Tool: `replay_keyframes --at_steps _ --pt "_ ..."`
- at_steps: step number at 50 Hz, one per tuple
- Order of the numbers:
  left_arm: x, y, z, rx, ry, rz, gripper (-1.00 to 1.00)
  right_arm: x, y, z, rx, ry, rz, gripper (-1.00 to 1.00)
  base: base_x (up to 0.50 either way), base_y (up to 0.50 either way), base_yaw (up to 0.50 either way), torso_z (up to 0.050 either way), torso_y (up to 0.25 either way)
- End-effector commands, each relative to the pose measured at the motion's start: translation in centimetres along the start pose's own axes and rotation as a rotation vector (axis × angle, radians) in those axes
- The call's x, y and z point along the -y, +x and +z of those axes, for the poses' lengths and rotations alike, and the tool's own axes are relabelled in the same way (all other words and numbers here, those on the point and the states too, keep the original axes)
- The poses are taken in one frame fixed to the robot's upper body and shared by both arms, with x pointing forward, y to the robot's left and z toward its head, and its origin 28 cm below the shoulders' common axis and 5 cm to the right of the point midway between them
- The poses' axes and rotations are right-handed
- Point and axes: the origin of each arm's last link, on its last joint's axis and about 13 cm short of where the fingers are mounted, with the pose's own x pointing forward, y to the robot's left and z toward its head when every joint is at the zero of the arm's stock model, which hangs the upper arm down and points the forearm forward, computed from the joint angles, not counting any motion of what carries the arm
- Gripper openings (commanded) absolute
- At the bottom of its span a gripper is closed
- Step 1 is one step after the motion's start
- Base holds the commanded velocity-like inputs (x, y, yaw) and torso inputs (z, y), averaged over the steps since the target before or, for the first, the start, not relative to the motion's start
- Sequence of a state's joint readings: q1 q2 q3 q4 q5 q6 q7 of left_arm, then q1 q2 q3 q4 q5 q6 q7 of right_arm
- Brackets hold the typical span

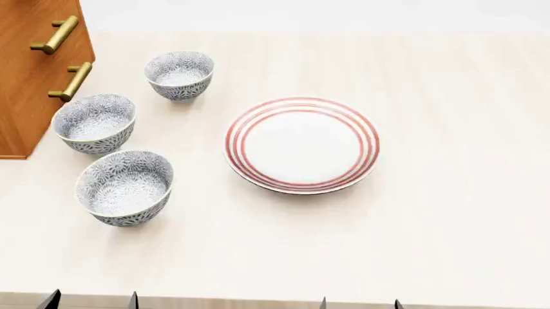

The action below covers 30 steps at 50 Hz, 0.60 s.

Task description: Pick up the bowl and put it in the front on the plate.

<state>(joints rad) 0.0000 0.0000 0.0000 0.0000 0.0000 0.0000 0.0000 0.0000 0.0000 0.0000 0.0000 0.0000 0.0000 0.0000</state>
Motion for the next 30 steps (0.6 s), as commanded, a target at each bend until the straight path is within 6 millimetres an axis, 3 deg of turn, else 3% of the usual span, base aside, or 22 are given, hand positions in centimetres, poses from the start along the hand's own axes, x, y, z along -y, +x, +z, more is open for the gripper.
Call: replay_keyframes --at_steps 1,30 --pt "-0.02 -0.05 -0.05 0.004 0.001 0.0 1.0 -0.06 -0.08 -0.09 -0.004 0.007 0.003 1.0 0.0 0.0 0.0 0.0 0.0" --pt "0.19 -0.21 -0.04 0.008 -0.022 -0.027 1.0 -0.15 -0.21 -0.21 -0.009 0.005 0.008 1.0 0.0 0.0 0.0 0.0 0.0"
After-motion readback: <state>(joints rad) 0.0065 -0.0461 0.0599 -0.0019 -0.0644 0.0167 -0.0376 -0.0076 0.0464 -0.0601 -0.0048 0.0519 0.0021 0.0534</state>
